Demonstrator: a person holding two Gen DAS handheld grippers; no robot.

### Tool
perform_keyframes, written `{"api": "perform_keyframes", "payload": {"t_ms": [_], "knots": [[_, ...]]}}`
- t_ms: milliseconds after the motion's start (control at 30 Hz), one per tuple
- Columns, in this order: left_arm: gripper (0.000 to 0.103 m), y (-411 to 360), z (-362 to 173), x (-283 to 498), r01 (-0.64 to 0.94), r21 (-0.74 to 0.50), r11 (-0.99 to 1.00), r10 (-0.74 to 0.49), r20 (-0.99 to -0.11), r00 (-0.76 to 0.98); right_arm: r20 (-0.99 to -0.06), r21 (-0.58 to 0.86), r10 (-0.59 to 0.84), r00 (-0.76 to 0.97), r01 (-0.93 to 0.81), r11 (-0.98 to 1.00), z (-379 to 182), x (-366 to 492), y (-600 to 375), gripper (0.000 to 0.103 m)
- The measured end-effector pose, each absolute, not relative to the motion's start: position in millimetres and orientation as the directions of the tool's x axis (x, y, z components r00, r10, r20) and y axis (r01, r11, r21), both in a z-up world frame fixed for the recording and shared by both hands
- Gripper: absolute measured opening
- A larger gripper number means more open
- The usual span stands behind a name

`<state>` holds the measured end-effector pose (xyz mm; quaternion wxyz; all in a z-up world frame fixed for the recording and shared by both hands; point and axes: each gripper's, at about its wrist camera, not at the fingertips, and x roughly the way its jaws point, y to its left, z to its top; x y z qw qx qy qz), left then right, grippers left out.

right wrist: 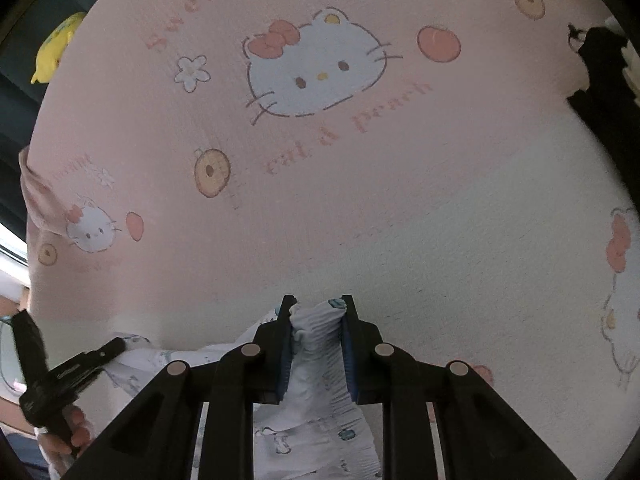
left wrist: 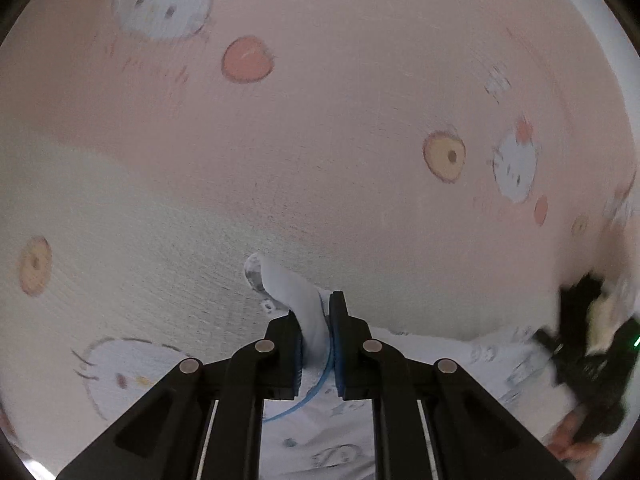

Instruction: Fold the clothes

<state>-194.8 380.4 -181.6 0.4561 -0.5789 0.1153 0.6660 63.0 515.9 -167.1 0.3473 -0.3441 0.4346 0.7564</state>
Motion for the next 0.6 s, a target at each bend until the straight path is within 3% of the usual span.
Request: {"api": "perform_keyframes", "payload": {"t_ms": [133,267,433,600], "knots": [[0.010,375.4,-180.7,-208.6,-0.658,-0.458,-0.598,0.482,-0.861,0.161,-0.834,0.429,0.198,-0.515,-0.831,-0.353,-163.5,64.8,523.5,0.019],[0.010,387.8,-182.8,-212.8,-0.650,-0.461,-0.604,0.460,-0.868,0.188,-0.869,0.381,0.162,-0.467,-0.841,-0.384,-166.9,51.8,532.5,0.019],[0.010,425.1,-185.5,-214.0,-0.735,-0.371,-0.568,0.424,-0.897,0.125,-0.891,0.378,0.025,-0.454,-0.770,-0.514,-165.3,33.1,542.5,0.019],[0.010,454.1,-184.8,-208.4,-0.801,-0.285,-0.526,0.397,-0.915,0.065,-0.907,0.321,0.035,-0.419,-0.743,-0.587,-155.6,12.9,553.2,0.019]]}}
